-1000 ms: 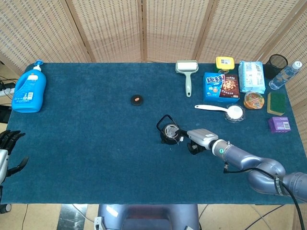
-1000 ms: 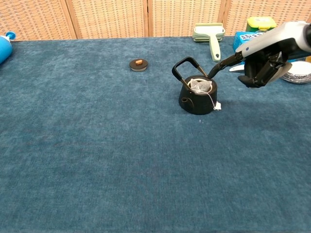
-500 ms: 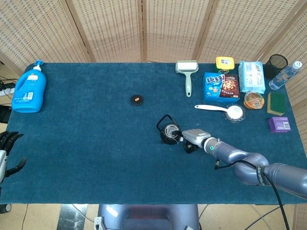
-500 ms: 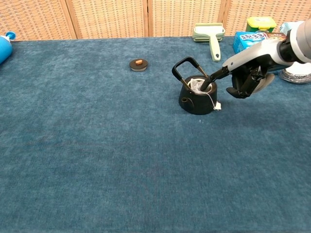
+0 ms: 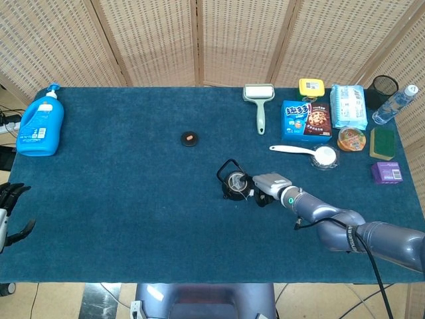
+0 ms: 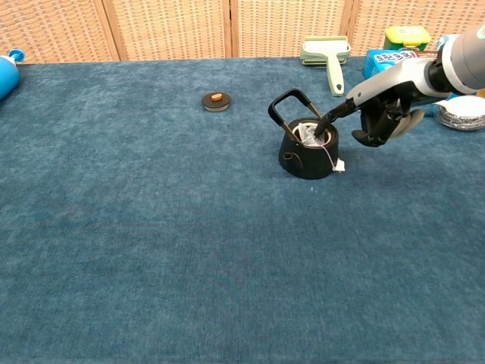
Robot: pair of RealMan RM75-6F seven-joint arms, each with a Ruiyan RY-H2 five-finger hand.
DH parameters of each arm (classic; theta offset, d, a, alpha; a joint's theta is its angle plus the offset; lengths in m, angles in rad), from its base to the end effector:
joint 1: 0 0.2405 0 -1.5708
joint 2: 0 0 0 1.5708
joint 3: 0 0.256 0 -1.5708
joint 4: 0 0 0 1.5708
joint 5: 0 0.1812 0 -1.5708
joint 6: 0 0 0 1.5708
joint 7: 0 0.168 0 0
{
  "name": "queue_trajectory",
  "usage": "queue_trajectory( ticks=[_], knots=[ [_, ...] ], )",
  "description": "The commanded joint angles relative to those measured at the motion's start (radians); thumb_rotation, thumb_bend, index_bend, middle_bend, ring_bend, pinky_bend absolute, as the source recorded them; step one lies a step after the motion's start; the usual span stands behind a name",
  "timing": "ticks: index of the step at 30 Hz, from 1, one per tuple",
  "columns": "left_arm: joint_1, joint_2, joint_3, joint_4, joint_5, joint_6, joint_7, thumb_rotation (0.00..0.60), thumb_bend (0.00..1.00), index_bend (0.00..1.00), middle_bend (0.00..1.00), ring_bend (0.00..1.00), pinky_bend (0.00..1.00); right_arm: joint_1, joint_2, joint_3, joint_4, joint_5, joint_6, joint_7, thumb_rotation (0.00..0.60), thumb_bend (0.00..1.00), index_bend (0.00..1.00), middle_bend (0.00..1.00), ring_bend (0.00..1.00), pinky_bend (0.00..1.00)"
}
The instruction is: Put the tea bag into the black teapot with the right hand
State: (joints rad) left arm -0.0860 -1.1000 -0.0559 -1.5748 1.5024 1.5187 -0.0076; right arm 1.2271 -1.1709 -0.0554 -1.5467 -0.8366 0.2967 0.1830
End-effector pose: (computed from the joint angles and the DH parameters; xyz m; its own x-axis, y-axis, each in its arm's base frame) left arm -0.3030 0.2045 0.2008 0.4380 -0.0422 0.8980 0.8986 -0.0092 -0.4388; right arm -0.1206 -0.3891 0.0407 0.3582 -0.7566 0.5470 -0.9328 -0.2651 0.2441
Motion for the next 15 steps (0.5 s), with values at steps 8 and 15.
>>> queue_trajectory(
  ticks=[8, 15],
  knots=[
    [-0.004, -0.007, 0.001, 0.006, 0.006, -0.003, -0.006, 0.600, 0.32, 0.19, 0.18, 0.11, 0.15, 0.023, 0.030, -0.029, -0.080, 0.041, 0.048, -0.044, 0.600, 0.81, 0.02, 1.00, 1.00, 1.00],
    [0.001, -0.003, 0.002, 0.005, 0.006, 0.004, -0.009, 0.600, 0.32, 0.19, 0.18, 0.11, 0.15, 0.023, 0.060, -0.008, -0.120, 0.051, 0.086, -0.059, 0.600, 0.81, 0.02, 1.00, 1.00, 1.00]
  ],
)
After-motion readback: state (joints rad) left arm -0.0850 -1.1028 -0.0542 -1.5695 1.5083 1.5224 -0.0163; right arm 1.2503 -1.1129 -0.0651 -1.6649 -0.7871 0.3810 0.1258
